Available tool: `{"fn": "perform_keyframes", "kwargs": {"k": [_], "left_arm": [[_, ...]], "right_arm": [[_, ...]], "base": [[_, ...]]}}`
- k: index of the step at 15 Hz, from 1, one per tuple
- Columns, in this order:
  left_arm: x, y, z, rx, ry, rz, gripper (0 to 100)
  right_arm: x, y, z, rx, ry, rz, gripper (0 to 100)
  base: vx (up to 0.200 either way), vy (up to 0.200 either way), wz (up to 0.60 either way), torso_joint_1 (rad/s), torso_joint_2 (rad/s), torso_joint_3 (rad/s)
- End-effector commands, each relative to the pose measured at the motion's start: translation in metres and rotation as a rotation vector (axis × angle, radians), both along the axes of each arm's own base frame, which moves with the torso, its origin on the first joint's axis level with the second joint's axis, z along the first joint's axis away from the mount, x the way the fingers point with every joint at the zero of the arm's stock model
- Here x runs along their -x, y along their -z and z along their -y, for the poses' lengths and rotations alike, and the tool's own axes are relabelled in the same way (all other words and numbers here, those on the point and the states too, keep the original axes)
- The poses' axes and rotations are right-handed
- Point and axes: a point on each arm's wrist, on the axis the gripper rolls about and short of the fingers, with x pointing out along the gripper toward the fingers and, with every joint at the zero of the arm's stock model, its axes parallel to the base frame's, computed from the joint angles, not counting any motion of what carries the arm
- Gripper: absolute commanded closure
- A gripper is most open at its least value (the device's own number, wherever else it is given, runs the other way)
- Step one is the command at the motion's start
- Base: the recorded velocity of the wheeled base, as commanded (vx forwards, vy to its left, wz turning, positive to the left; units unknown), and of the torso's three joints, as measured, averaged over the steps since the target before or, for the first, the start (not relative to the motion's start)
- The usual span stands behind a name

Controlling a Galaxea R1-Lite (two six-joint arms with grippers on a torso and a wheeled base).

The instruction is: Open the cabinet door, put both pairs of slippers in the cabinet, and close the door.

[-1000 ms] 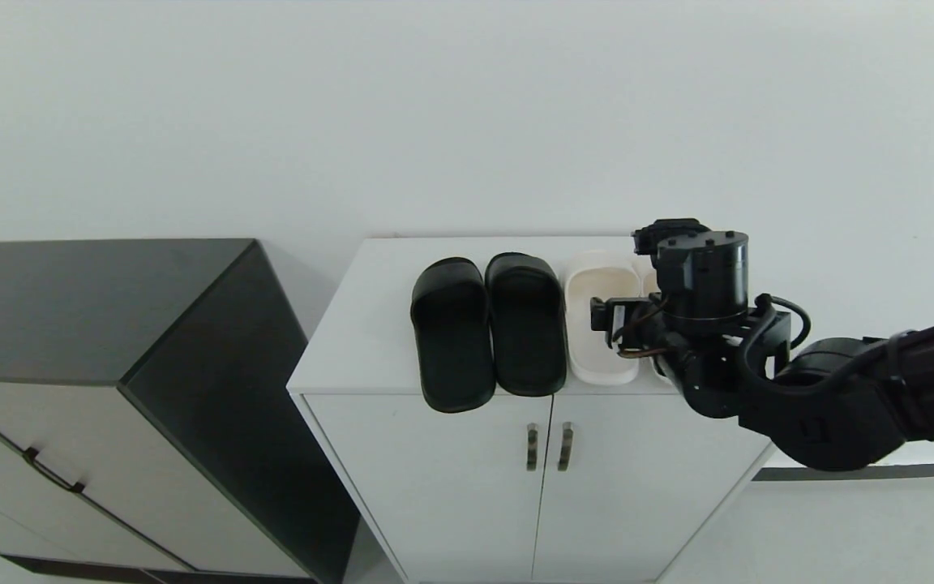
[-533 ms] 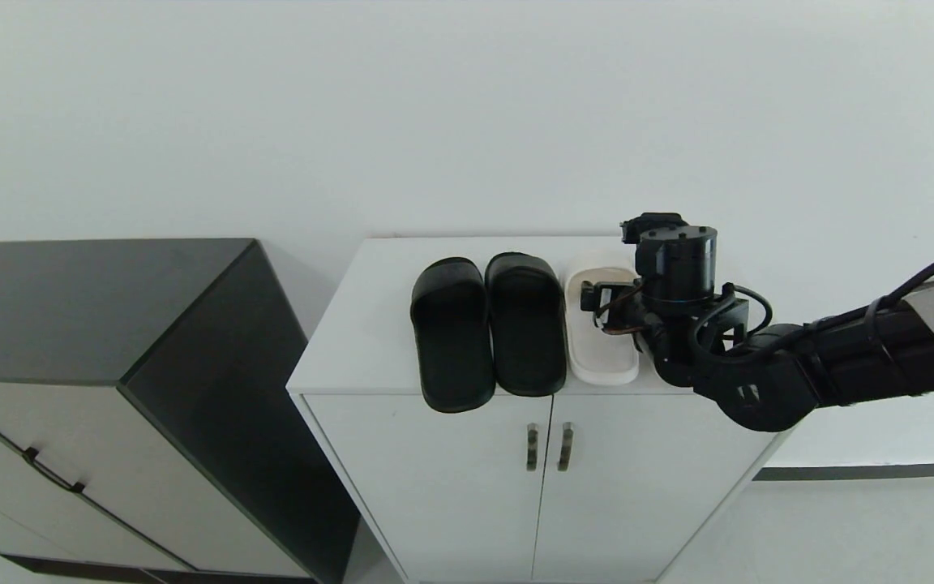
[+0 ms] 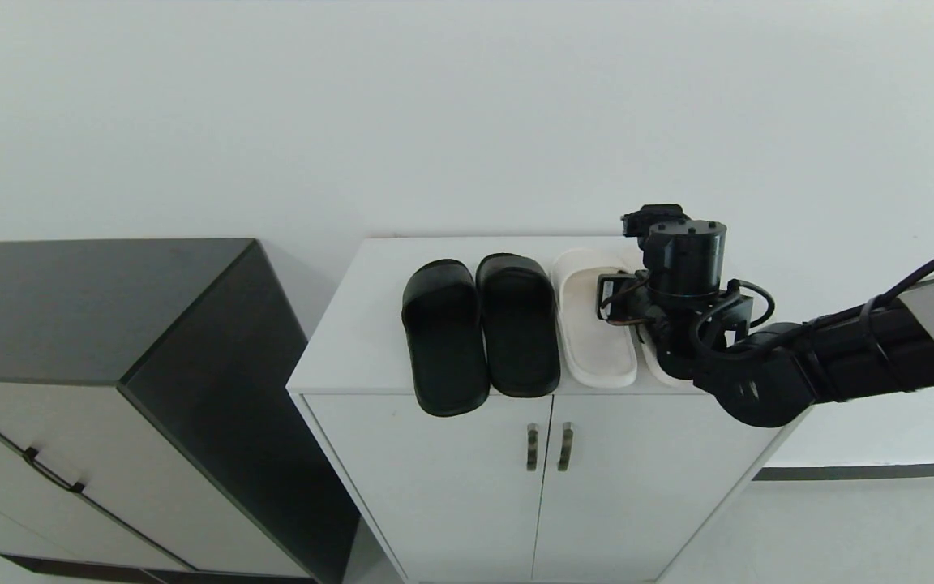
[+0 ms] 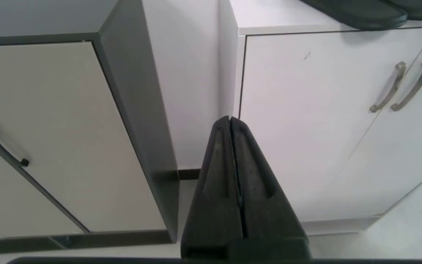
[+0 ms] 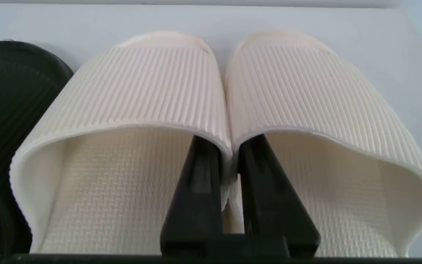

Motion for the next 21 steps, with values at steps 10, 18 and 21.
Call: {"fn": "perform_keyframes", "kwargs": {"k": [10,18,21], "left_arm": [[0.000,0.000,0.000,0.000,0.002,-0.001,100],[0.000,0.000,0.000,0.003,0.000,-0.001,100],[0.000,0.000,0.000,0.003,0.000,-0.001,100]], "right_arm": [[0.047,-0.050,0.028,0.025,-0.149,0.065,100],[0.146,-0.059,0.074,0.030,-0.548,-0.039,100],[0.188,-0.055,0.094,0.041,-0.651,-0.088,100]], "base": [[0.000,0.000,0.00,0.000,0.00,0.000],[0.000,0.000,0.00,0.000,0.00,0.000],[0.000,0.000,0.00,0.000,0.00,0.000]]}}
